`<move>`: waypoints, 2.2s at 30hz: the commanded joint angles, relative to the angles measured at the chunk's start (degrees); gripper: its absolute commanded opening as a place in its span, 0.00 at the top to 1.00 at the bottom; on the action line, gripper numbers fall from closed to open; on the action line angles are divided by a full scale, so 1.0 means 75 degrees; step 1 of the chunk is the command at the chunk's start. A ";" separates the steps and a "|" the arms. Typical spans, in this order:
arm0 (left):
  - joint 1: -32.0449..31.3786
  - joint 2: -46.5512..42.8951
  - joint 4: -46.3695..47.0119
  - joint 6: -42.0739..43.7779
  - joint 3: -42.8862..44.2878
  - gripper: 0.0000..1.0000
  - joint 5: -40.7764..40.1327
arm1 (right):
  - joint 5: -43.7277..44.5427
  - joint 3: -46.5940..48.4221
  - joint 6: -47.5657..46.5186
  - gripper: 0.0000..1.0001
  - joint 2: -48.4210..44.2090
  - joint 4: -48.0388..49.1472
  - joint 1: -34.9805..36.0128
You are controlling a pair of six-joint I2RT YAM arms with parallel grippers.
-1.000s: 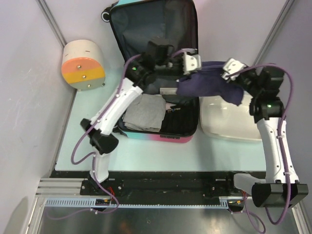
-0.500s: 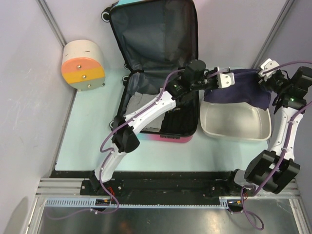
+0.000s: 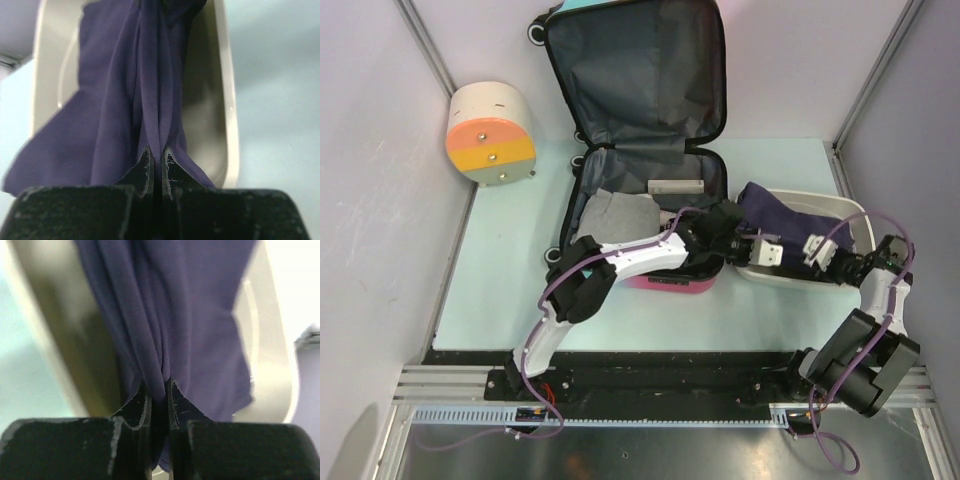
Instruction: Open, take out, and arrange the luggage
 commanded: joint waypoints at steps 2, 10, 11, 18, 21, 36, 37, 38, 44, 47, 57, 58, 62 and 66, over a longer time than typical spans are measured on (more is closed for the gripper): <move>0.0175 0.0196 0.0002 0.0200 -0.0190 1.00 -0.0383 | 0.1086 -0.0258 -0.2197 1.00 0.0202 -0.0783 -0.0188; 0.0198 0.0723 0.0002 -0.0466 0.0300 1.00 -0.0407 | 0.2047 -0.0235 -0.1003 1.00 0.0438 0.0282 -0.0105; 0.0198 0.0781 0.0002 -0.0688 0.0498 1.00 -0.0348 | 0.2012 -0.0177 -0.1141 1.00 0.0379 0.0248 -0.0350; 0.0198 0.1086 0.0014 -0.1510 0.1273 1.00 -0.0148 | 0.1790 0.0351 -0.1201 1.00 -0.0348 -0.0524 -0.0927; 0.0187 0.1087 -0.0056 -0.1499 0.1157 0.87 -0.0405 | 0.1929 0.0340 -0.1401 1.00 0.0049 -0.0947 -0.0671; 0.1099 -0.3657 -0.1121 -0.2903 -0.1596 0.04 -0.0207 | 0.2399 0.1403 -0.0698 0.12 -0.0348 -0.3394 -0.0411; 0.1298 -0.3834 -0.1181 -0.3381 -0.1829 0.04 -0.0079 | 0.2364 0.1545 -0.0616 0.11 -0.0441 -0.3617 -0.0457; 0.1729 -0.3986 -0.1239 -0.3618 -0.1948 0.04 0.0003 | 0.2282 0.1686 -0.0476 0.10 -0.0465 -0.4014 -0.0469; 0.3148 -0.5193 -0.1802 -0.4276 -0.3107 0.04 0.0005 | 0.1790 0.2671 0.0951 0.08 -0.0781 -0.4406 -0.0132; 0.3956 -0.5651 -0.1907 -0.4674 -0.3752 0.05 0.0179 | 0.2255 0.2824 0.3748 0.10 -0.1132 -0.3205 0.1552; 0.5589 -0.6589 -0.2048 -0.5132 -0.4972 0.08 0.0427 | 0.3009 0.3011 1.2364 0.16 0.0457 0.1685 0.6993; 0.5659 -0.6647 -0.2083 -0.5201 -0.5030 0.08 0.0345 | 0.2765 0.3011 1.3146 0.18 0.0936 0.2432 0.7308; 0.5975 -0.6882 -0.2177 -0.5155 -0.5195 0.08 0.0380 | 0.2843 0.3011 1.4311 0.20 0.2017 0.3925 0.7955; 0.6081 -0.7011 -0.2189 -0.5249 -0.5300 0.08 0.0344 | 0.2867 0.3093 1.5402 0.18 0.3071 0.5273 0.8214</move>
